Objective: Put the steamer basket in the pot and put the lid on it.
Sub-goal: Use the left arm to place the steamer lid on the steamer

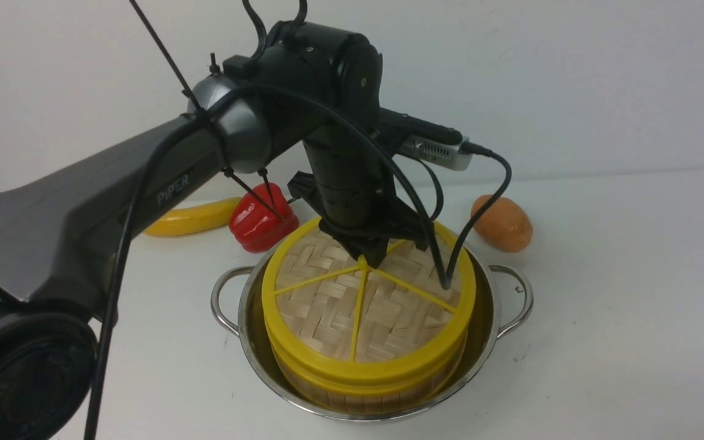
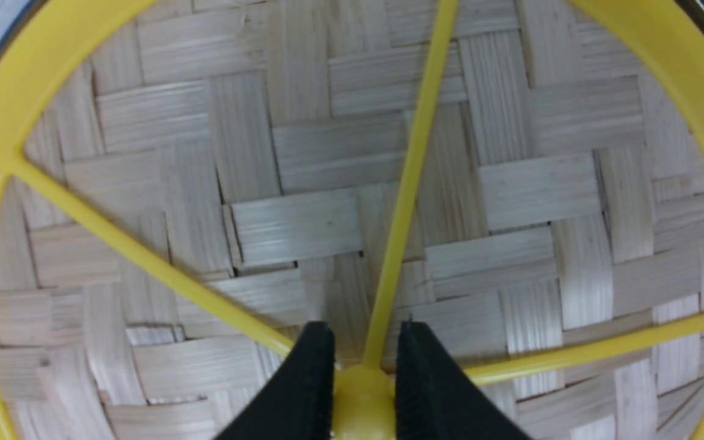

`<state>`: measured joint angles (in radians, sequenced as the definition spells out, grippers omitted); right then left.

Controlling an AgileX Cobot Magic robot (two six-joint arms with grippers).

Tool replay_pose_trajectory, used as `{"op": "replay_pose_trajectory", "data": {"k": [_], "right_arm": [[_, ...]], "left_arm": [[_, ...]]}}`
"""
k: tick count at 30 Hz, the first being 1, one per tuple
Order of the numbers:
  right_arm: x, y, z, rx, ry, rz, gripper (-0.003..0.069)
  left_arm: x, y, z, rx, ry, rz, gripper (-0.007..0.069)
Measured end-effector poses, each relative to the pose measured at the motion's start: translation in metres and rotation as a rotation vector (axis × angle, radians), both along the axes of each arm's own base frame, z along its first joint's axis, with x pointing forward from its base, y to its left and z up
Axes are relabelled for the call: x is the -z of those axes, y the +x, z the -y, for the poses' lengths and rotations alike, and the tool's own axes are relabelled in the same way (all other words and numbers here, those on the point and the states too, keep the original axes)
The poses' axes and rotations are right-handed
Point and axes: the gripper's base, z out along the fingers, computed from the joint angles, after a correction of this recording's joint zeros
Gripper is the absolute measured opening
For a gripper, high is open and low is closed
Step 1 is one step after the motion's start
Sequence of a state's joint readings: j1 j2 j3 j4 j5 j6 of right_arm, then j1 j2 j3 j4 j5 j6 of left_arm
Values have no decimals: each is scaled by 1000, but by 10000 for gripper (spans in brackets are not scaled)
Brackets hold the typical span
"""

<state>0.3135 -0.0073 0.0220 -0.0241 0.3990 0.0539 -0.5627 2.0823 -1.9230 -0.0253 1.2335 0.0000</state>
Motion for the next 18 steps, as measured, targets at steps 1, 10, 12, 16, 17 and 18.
{"op": "replay_pose_trajectory", "data": {"k": [1,10,12,16,17,18], "right_arm": [[0,0,0,0,0,0,241],[0,0,0,0,0,0,241],[0,0,0,0,0,0,241],[0,0,0,0,0,0,241],[0,0,0,0,0,0,241],[0,0,0,0,0,0,241]], "left_arm": [[0,0,0,0,0,0,122],[0,0,-1,1,8,5,122],[0,0,-1,14,11,7,122],[0,0,-1,33,15,10,122],[0,0,-1,33,15,10,122],[0,0,-1,34,15,10,122]]}}
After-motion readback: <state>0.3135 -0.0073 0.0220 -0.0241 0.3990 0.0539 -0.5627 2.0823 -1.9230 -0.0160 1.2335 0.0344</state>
